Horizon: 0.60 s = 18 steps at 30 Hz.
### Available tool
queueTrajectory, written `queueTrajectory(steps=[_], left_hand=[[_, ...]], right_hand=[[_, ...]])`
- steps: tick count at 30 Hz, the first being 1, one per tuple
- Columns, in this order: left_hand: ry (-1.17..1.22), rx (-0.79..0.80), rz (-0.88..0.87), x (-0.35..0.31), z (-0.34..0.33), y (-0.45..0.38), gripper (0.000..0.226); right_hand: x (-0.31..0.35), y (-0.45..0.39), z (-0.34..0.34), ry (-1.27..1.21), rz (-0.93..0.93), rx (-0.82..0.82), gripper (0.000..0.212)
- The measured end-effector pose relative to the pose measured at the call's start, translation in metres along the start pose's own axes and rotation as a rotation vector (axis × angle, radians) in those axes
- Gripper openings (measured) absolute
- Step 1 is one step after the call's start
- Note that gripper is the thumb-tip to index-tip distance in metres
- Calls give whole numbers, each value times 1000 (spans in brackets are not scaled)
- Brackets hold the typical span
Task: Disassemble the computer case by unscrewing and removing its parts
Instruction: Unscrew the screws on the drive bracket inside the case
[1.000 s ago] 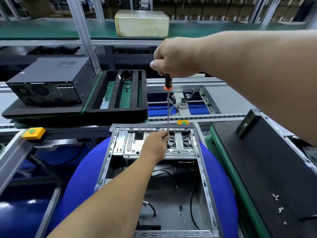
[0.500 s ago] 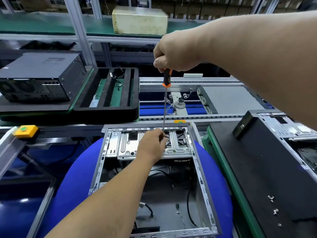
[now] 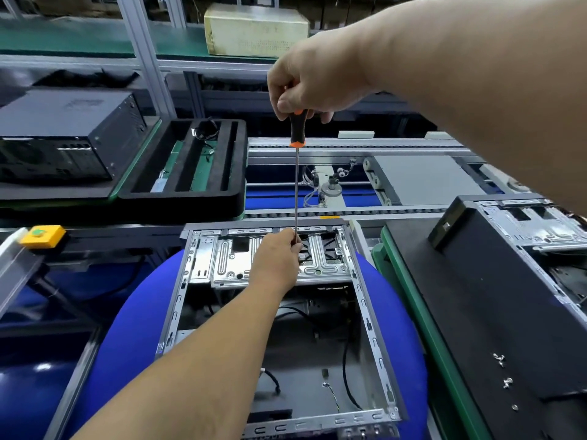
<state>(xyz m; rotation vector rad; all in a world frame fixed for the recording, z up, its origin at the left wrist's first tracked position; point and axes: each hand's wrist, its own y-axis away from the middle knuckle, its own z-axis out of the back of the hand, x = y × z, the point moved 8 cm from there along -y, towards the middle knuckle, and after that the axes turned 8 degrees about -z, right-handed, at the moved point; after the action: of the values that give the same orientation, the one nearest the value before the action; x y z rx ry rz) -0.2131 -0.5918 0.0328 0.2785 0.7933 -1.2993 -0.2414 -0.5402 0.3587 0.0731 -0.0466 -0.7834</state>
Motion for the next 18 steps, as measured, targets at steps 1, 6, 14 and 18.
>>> queueTrajectory(steps=[1, 6, 14, 18], left_hand=[[-4, -3, 8, 0, 0, 0, 20], [-1, -27, 40, 3, 6, 2, 22], [9, -46, 70, 6, 13, 1, 15], [16, -51, 70, 7, 15, 1, 20]], right_hand=[[1, 1, 1, -18, -2, 6, 20], [8, 3, -1, -49, -13, -18, 24], [5, -5, 1, 296, -49, -102, 38], [5, -5, 2, 141, -18, -66, 19]])
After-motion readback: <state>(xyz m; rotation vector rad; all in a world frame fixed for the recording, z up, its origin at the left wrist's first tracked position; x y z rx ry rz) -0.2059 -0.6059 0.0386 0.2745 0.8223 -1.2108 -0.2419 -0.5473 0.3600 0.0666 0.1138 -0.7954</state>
